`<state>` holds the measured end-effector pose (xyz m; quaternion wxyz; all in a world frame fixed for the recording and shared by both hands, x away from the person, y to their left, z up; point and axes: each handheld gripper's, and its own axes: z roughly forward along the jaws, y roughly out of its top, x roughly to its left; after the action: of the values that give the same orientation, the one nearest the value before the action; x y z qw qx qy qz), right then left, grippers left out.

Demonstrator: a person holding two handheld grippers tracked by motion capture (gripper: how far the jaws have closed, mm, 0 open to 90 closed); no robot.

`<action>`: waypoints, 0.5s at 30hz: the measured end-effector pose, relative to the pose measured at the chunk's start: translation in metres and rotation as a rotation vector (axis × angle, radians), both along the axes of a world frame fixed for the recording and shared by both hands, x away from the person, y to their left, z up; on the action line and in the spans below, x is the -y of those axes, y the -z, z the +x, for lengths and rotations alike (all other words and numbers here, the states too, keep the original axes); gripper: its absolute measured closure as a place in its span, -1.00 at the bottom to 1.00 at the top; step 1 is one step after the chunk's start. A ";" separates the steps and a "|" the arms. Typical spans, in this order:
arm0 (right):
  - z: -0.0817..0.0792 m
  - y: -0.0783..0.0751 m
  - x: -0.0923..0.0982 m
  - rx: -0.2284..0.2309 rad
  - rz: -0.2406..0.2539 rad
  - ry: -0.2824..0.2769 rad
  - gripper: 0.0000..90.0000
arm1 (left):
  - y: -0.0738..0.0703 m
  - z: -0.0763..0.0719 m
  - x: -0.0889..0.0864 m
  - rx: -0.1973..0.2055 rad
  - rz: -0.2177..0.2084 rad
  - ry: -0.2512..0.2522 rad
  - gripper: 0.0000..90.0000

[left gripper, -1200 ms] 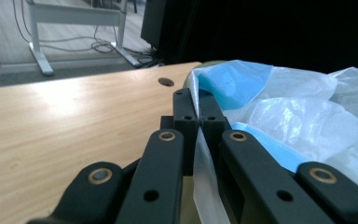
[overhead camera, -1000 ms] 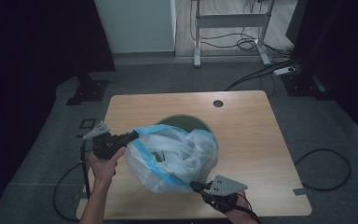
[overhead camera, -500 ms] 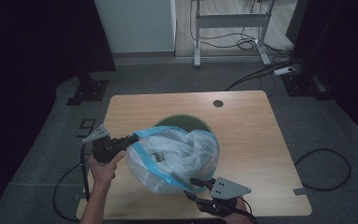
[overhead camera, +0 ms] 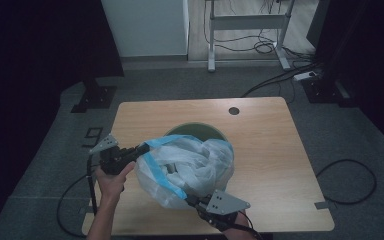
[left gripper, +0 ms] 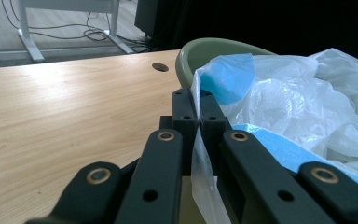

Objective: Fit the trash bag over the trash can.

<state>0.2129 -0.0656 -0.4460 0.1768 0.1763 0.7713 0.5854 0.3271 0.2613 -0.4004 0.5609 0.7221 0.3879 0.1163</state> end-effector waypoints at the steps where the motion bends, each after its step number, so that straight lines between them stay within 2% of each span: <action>1: 0.000 0.000 0.000 0.000 0.000 0.000 0.98 | 0.000 0.000 0.000 0.000 0.000 0.000 0.96; 3: -0.005 0.007 -0.009 0.009 -0.058 -0.045 0.98 | 0.003 -0.001 -0.002 -0.012 0.004 -0.002 0.96; 5: -0.005 0.009 -0.012 0.006 -0.071 -0.052 0.98 | 0.004 -0.001 -0.002 -0.016 0.003 -0.004 0.95; 7: -0.003 0.017 -0.019 -0.014 -0.112 -0.059 0.98 | 0.007 -0.002 -0.004 -0.022 0.004 -0.006 0.95; 8: 0.002 0.025 -0.024 -0.032 -0.161 -0.035 0.98 | 0.008 -0.002 -0.004 -0.028 0.001 -0.007 0.93; 9: 0.002 0.025 -0.024 -0.032 -0.161 -0.035 0.98 | 0.009 -0.002 -0.004 -0.034 0.004 -0.006 0.93; 10: 0.008 0.034 -0.027 -0.045 -0.199 -0.015 0.98 | 0.011 -0.002 -0.004 -0.042 0.007 -0.005 0.93; 15: 0.018 0.047 -0.025 -0.073 -0.220 0.021 0.98 | 0.013 -0.002 -0.006 -0.042 0.013 0.007 0.87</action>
<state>0.2309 -0.0411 -0.4933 0.1728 0.1850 0.8351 0.4884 0.3246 0.2670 -0.4129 0.5484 0.7293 0.3964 0.1015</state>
